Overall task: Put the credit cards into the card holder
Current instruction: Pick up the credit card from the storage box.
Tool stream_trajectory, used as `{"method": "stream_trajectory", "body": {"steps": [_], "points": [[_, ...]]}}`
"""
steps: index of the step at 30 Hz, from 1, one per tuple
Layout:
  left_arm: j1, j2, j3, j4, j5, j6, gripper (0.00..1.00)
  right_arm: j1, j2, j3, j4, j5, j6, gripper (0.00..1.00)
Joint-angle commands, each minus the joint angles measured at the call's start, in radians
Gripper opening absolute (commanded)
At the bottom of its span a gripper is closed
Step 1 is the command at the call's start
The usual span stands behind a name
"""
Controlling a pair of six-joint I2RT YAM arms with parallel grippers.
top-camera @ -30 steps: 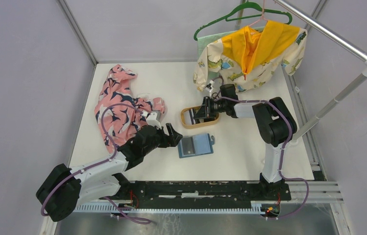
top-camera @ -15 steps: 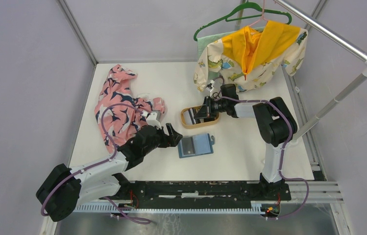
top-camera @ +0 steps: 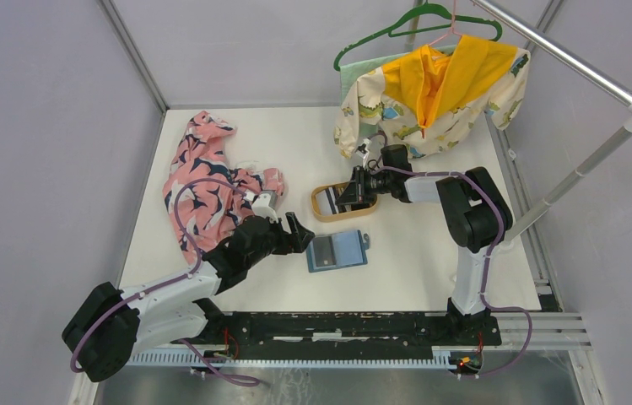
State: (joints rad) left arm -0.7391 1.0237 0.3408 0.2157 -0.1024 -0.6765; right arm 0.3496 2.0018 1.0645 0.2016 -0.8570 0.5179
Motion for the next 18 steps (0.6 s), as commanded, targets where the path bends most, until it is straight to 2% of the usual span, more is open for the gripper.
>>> {"method": "stream_trajectory", "body": {"steps": [1, 18], "points": [[0.003, -0.023, 0.017, 0.017, -0.013, 0.003, 0.90, -0.008, -0.021, -0.001, -0.008, 0.022, -0.035, 0.16], [0.003, -0.026, 0.017, 0.017, -0.013, 0.000, 0.90, -0.017, -0.023, -0.005, 0.001, 0.012, -0.027, 0.21]]}}
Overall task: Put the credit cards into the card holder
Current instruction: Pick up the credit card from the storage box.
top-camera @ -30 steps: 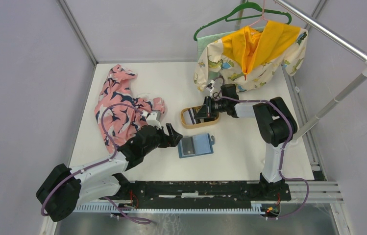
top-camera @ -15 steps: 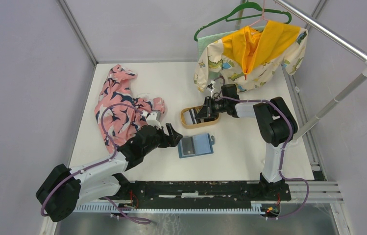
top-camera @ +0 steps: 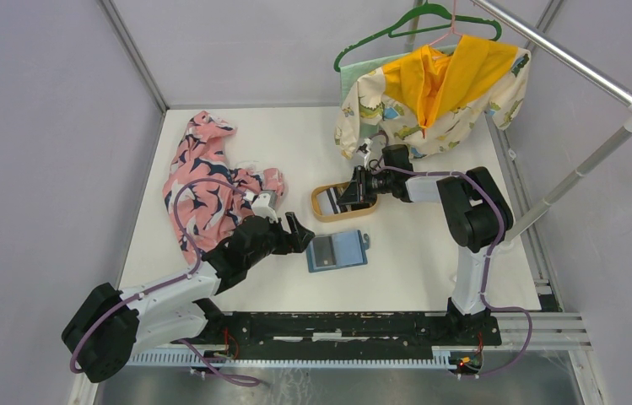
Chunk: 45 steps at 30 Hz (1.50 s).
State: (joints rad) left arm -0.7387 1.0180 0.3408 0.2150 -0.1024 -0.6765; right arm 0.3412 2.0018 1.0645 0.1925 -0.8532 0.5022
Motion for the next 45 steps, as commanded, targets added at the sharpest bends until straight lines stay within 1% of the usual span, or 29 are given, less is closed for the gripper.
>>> {"method": "stream_trajectory", "body": {"steps": [1, 10, 15, 19, 24, 27, 29, 35, 38, 45], "points": [[0.002, -0.020, 0.017, 0.018, -0.013, 0.000, 0.90, -0.008, -0.024, -0.005, 0.009, 0.008, -0.011, 0.21], [0.003, -0.020, 0.016, 0.018, -0.011, 0.000, 0.90, -0.011, -0.023, -0.007, 0.012, 0.005, -0.009, 0.20], [0.002, -0.020, 0.016, 0.018, -0.010, 0.000, 0.90, -0.013, -0.022, -0.009, 0.020, 0.000, -0.002, 0.22], [0.003, -0.021, 0.017, 0.017, -0.010, 0.000, 0.90, -0.013, -0.022, -0.014, 0.028, -0.001, 0.005, 0.26], [0.002, -0.019, 0.017, 0.018, -0.010, 0.000, 0.90, -0.017, -0.022, -0.017, 0.031, -0.003, 0.009, 0.25], [0.001, -0.020, 0.017, 0.018, -0.010, -0.001, 0.90, -0.018, -0.022, -0.019, 0.033, -0.003, 0.011, 0.23], [0.002, -0.020, 0.017, 0.018, -0.010, -0.001, 0.90, -0.019, -0.024, -0.020, 0.032, -0.001, 0.012, 0.20], [0.003, -0.022, 0.017, 0.018, -0.009, -0.001, 0.89, -0.022, -0.034, -0.023, 0.036, 0.000, 0.008, 0.04], [0.002, -0.026, 0.017, 0.017, -0.007, -0.003, 0.89, -0.027, -0.050, -0.029, 0.040, 0.008, 0.001, 0.00], [0.002, -0.035, 0.020, 0.015, -0.003, -0.003, 0.89, -0.058, -0.109, -0.054, 0.053, 0.025, -0.004, 0.00]]}}
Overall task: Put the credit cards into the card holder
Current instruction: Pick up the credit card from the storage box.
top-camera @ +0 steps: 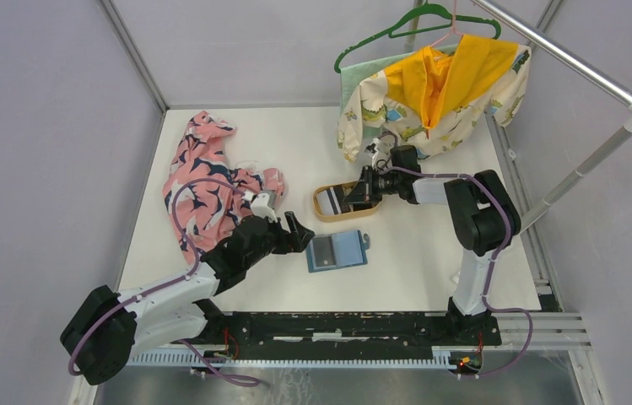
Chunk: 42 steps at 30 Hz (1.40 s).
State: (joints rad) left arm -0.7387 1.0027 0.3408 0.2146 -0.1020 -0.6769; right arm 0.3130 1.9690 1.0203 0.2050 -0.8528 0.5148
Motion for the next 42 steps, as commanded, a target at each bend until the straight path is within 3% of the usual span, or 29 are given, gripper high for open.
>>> {"method": "stream_trajectory", "body": {"steps": [1, 30, 37, 42], "points": [[0.002, -0.019, 0.022, 0.016, -0.001, -0.003, 0.89, -0.034, -0.083, -0.014, 0.042, 0.028, -0.020, 0.00], [0.002, -0.031, 0.020, 0.041, 0.032, -0.021, 0.88, -0.089, -0.162, -0.034, 0.006, -0.008, -0.076, 0.00], [0.002, -0.009, 0.018, 0.064, 0.039, -0.026, 0.88, -0.064, -0.126, -0.041, 0.098, -0.085, 0.016, 0.00], [0.003, 0.005, 0.017, 0.080, 0.039, -0.031, 0.88, -0.022, -0.101, -0.003, 0.068, -0.044, 0.012, 0.00]]}}
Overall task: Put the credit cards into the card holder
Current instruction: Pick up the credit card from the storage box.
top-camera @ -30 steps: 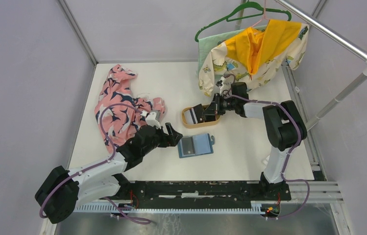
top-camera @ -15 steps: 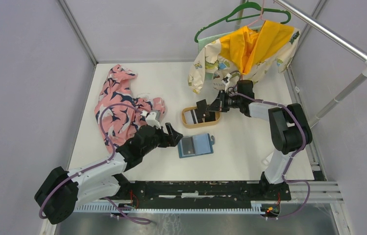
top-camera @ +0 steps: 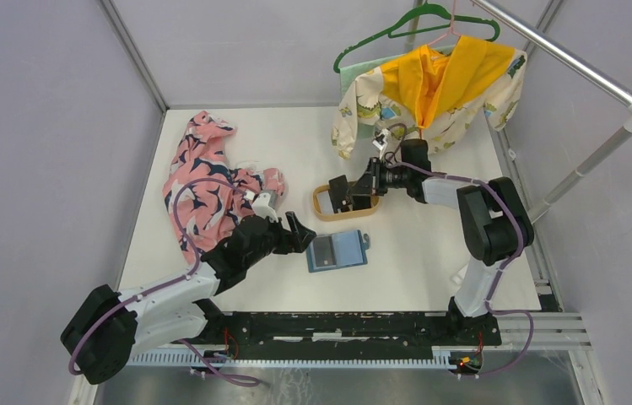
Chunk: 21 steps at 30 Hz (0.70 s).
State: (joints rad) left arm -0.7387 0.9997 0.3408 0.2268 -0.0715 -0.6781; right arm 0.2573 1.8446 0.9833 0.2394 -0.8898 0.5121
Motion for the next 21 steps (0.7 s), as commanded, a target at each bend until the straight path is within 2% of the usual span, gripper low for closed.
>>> {"method": "stream_trajectory", "body": {"steps": [1, 12, 17, 21], "points": [[0.003, 0.008, 0.015, 0.072, 0.009, -0.032, 0.88, 0.038, 0.033, 0.041, 0.019, 0.006, 0.008, 0.00], [0.002, -0.008, -0.003, 0.076, 0.003, -0.040, 0.88, 0.093, 0.095, 0.102, -0.070, 0.071, -0.045, 0.04], [0.002, -0.016, -0.008, 0.071, -0.001, -0.038, 0.88, 0.113, 0.114, 0.120, -0.070, 0.077, -0.038, 0.17], [0.002, -0.017, -0.005, 0.065, -0.006, -0.033, 0.88, 0.137, 0.134, 0.144, -0.074, 0.077, -0.036, 0.21]]}}
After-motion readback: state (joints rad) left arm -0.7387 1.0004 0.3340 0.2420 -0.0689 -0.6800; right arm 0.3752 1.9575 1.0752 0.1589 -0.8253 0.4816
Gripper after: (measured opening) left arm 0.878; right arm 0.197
